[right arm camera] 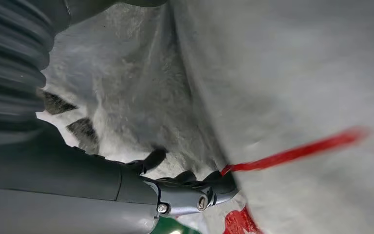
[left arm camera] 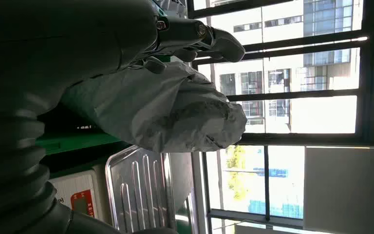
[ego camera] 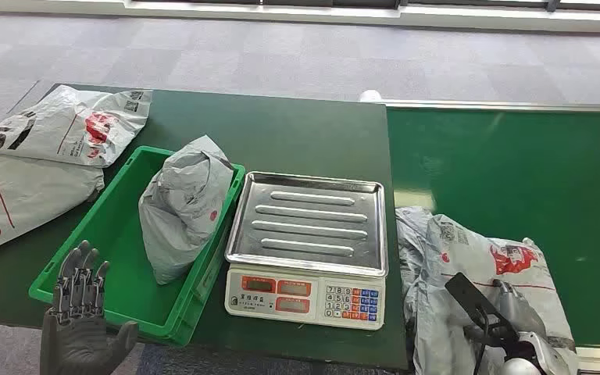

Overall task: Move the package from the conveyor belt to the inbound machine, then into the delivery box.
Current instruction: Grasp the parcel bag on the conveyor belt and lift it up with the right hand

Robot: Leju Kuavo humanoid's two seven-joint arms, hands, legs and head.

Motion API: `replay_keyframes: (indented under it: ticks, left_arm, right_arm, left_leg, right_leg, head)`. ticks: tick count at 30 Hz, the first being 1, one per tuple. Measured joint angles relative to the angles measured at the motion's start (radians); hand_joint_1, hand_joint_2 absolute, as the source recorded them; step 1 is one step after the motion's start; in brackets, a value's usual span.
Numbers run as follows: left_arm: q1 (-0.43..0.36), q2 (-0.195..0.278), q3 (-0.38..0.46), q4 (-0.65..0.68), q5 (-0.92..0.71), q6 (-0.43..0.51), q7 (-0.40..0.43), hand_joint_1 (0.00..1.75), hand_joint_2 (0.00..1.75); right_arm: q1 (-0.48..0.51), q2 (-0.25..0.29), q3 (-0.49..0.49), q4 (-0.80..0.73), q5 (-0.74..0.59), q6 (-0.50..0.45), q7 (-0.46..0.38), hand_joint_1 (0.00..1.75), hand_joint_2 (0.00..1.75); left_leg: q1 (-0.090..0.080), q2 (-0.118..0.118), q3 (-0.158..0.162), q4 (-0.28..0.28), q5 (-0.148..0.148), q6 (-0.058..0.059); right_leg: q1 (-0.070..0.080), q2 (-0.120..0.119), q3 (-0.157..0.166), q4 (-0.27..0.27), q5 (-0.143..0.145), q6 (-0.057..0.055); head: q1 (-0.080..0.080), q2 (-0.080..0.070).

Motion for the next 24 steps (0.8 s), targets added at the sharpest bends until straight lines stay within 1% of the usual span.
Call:
replay_keyframes:
  ticks: [2,6,7,10,11,15,19,22,24]
  left_arm:
    - [0.0,0.003,-0.003,0.001,0.002,0.011,-0.002,0.0,1.75]
    - [0.003,0.015,-0.016,0.003,0.006,0.042,-0.01,0.0,1.75]
    - [0.003,0.017,-0.019,0.003,0.007,0.044,-0.011,0.0,1.75]
    - [0.004,0.023,-0.025,0.003,0.008,0.05,-0.011,0.0,1.75]
    - [0.005,0.025,-0.026,0.003,0.008,0.054,-0.011,0.0,1.75]
    - [0.011,0.029,-0.031,0.001,0.008,0.065,-0.01,0.0,1.75]
    - [0.026,0.029,-0.03,-0.015,0.002,0.061,-0.002,0.0,1.75]
    - [0.042,0.024,-0.027,-0.034,-0.009,0.04,0.001,0.0,1.75]
    - [0.054,0.012,-0.02,-0.047,-0.02,0.017,0.002,0.0,1.75]
  right_arm:
    - [-0.026,-0.004,0.013,0.051,0.0,0.004,0.0,0.0,1.75]
    - [-0.113,-0.013,0.062,0.207,0.003,0.01,-0.003,0.0,1.75]
    - [-0.129,-0.014,0.072,0.232,0.003,0.011,-0.004,0.06,1.75]
    - [-0.163,-0.017,0.096,0.288,0.003,0.014,-0.009,1.37,1.75]
    - [-0.171,-0.018,0.103,0.3,0.003,0.016,-0.011,1.75,1.75]
    - [-0.205,-0.018,0.132,0.347,0.011,0.021,-0.013,1.75,1.75]
    - [-0.222,-0.017,0.156,0.356,0.037,-0.01,-0.002,1.75,1.75]
    - [-0.203,-0.016,0.167,0.306,0.054,-0.023,0.021,1.75,1.75]
    - [-0.17,-0.015,0.168,0.231,0.069,-0.035,0.041,1.75,1.75]
  left_leg:
    - [0.0,0.001,0.001,0.0,0.0,0.0]
    - [0.002,0.007,0.004,0.0,-0.002,-0.002]
    - [0.003,0.009,0.004,0.0,-0.003,-0.002]
    - [0.005,0.017,0.006,0.0,-0.007,-0.003]
    - [0.005,0.019,0.007,0.0,-0.007,-0.003]
    - [0.007,0.025,0.011,0.0,-0.007,-0.003]
    - [0.007,0.025,0.013,0.001,-0.006,-0.001]
    - [0.006,0.023,0.014,0.002,-0.006,0.001]
    - [0.005,0.02,0.013,0.002,-0.006,0.001]
  right_leg:
    - [0.0,0.001,0.0,0.0,0.0,0.0]
    - [0.003,0.007,0.002,-0.001,0.001,-0.001]
    - [0.003,0.01,0.003,-0.001,0.001,-0.001]
    - [0.005,0.016,0.008,-0.003,-0.002,-0.005]
    - [0.005,0.017,0.009,-0.003,-0.003,-0.006]
    - [0.007,0.024,0.012,-0.005,-0.002,-0.005]
    - [0.006,0.024,0.016,-0.006,-0.001,-0.003]
    - [0.006,0.022,0.018,-0.006,0.003,-0.001]
    - [0.005,0.019,0.018,-0.005,0.005,0.001]
  head:
    - [0.0,0.0]
    - [0.0,0.0]
    - [0.0,0.0]
    - [0.0,0.0]
    - [0.0,0.0]
    - [0.0,0.0]
    - [0.0,0.0]
    - [0.0,0.0]
    - [0.0,0.0]
